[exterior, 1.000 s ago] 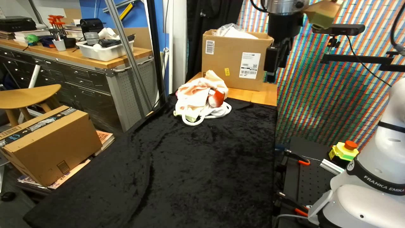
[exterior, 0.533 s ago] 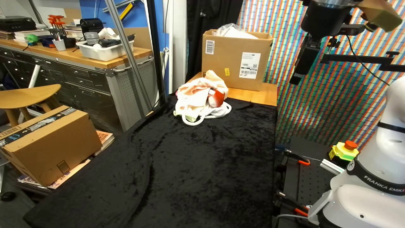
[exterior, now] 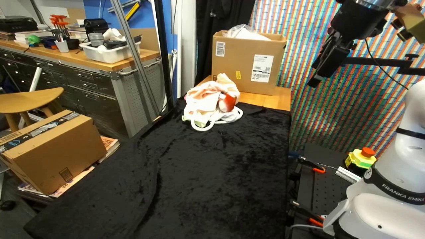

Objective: Move the things on the table to the back right corner

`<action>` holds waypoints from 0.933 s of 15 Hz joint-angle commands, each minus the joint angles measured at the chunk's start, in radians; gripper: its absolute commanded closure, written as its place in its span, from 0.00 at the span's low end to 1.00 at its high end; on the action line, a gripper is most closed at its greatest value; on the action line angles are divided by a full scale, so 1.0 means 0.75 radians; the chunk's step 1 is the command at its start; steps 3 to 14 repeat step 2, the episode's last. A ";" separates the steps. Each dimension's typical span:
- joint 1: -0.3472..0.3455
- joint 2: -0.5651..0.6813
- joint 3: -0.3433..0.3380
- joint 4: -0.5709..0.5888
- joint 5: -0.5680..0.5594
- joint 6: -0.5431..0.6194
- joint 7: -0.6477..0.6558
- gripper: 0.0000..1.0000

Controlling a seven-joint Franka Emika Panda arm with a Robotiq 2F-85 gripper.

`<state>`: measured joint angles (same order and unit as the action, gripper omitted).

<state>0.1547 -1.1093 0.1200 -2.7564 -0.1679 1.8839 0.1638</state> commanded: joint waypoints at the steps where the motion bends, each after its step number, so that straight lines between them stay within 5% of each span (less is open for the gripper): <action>1: -0.033 0.005 0.025 0.003 0.025 0.002 -0.024 0.00; 14: -0.034 0.008 0.027 0.003 0.024 0.001 -0.023 0.00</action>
